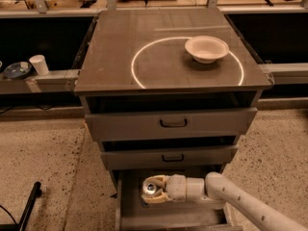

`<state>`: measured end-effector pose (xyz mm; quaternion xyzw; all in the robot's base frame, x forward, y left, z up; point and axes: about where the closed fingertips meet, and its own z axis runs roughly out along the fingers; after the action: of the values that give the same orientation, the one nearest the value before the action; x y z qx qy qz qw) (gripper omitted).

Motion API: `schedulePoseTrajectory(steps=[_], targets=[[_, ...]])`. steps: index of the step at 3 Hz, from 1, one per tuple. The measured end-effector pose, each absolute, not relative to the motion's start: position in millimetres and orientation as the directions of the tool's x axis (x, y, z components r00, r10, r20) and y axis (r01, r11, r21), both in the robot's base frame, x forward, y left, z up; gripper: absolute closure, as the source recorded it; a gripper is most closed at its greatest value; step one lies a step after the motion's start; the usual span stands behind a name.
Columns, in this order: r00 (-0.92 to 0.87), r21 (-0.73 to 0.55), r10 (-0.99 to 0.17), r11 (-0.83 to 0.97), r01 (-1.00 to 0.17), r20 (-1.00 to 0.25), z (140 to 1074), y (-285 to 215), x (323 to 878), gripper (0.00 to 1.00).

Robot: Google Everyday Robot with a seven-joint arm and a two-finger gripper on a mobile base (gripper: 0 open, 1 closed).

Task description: Place redbull can into bottom drawer

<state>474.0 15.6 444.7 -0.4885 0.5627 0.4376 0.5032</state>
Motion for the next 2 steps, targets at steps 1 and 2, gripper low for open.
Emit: schedulePoseTrajectory(steps=[1, 2], targets=[[-0.045, 0.016, -0.163, 0.177, -0.984, -0.986, 387.8, 24.8, 480.2, 1.00], [-0.039, 0.013, -0.175, 0.149, -0.989, -0.984, 360.5, 39.6, 491.0, 1.00]])
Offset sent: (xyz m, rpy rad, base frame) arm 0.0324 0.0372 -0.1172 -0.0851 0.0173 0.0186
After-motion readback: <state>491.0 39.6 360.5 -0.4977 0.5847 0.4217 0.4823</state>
